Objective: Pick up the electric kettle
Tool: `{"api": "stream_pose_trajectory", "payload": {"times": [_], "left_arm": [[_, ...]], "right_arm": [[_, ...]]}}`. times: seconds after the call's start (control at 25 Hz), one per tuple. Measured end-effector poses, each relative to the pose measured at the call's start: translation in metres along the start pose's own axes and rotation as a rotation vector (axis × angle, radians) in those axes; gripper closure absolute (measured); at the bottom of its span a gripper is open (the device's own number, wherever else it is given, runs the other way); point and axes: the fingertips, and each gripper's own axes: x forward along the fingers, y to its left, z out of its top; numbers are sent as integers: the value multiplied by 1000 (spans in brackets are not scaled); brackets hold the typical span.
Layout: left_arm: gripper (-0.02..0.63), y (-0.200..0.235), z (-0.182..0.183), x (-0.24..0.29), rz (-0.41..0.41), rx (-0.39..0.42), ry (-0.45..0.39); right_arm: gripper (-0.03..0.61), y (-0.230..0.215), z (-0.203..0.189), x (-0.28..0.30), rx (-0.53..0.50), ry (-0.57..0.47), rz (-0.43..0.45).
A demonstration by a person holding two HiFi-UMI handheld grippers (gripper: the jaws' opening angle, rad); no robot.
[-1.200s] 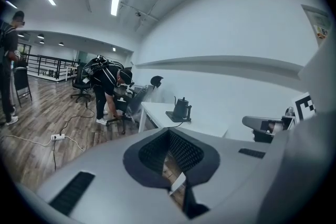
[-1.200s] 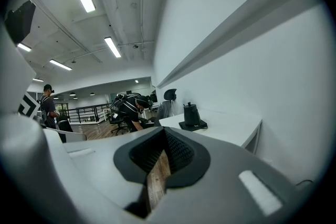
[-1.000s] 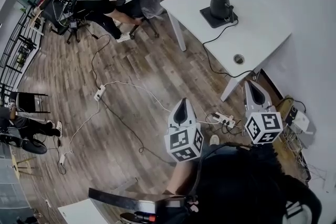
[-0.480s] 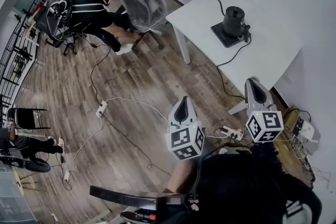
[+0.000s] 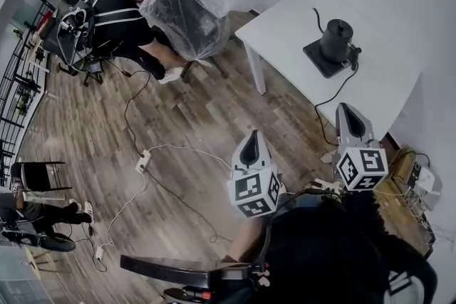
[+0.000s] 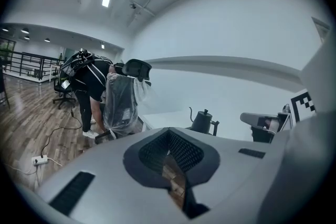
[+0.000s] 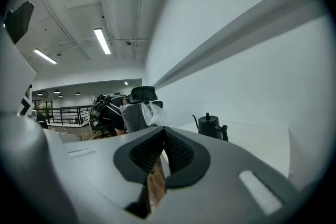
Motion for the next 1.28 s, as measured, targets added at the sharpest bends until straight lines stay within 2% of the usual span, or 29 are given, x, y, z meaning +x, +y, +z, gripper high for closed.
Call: {"api": "stream_pose_trajectory", "payload": {"times": [0.16, 0.4, 0.72, 1.04, 1.28], "left_arm": [[614, 11, 6, 14, -20, 1, 8], [614, 19, 4, 40, -40, -15, 37], [614, 27, 20, 107, -46, 6, 64], [614, 11, 61, 208, -108, 70, 80], [614, -10, 73, 269, -168, 109, 126]], "right_arm": [[577, 11, -2, 15, 4, 8, -7], [577, 3, -9, 39, 4, 35, -43], [577, -19, -7, 104, 26, 37, -61], [577, -68, 8, 175, 56, 34, -135], [577, -110, 18, 209, 81, 26, -209]]}}
